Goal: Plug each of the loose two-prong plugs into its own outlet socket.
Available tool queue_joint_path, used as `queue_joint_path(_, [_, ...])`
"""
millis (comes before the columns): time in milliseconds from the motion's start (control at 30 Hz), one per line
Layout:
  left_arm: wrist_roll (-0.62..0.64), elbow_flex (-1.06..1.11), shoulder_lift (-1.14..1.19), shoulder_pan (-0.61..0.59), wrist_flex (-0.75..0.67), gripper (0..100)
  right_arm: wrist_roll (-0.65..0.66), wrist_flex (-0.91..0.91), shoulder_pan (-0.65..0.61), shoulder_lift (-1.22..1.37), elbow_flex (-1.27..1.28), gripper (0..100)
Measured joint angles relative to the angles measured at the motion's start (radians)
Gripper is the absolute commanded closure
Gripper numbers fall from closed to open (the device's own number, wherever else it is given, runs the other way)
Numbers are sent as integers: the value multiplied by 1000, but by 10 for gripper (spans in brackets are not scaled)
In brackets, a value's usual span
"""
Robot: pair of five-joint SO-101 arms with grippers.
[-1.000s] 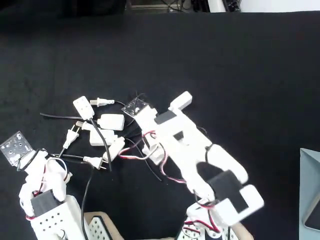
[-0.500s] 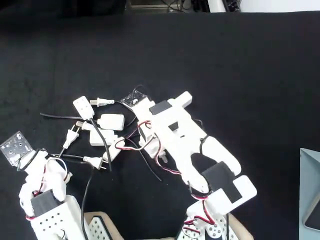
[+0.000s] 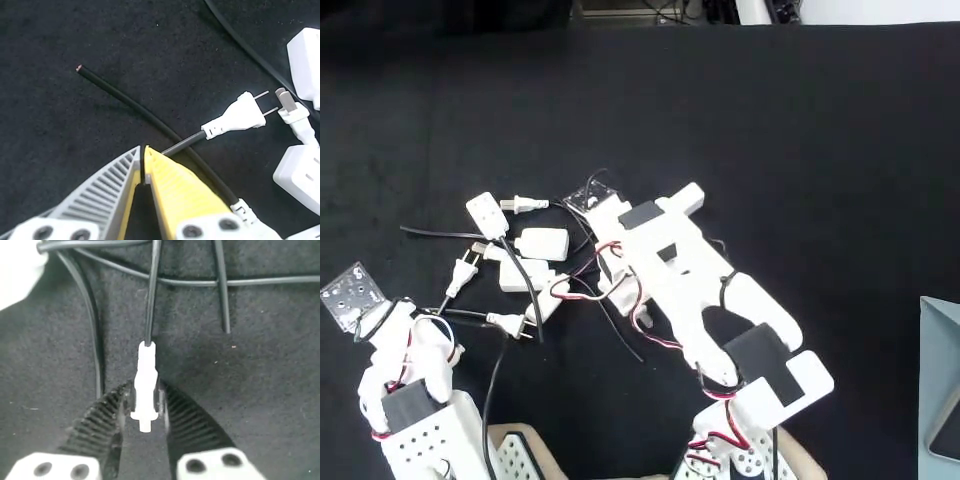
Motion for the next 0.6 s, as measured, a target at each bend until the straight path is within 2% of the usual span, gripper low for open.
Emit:
queue_joint_path(267, [0,0,0,0,0,970,0,-2,0,3,0,983])
queue_joint_path(600, [0,0,0,0,0,970,2,52,0,149,-109,986])
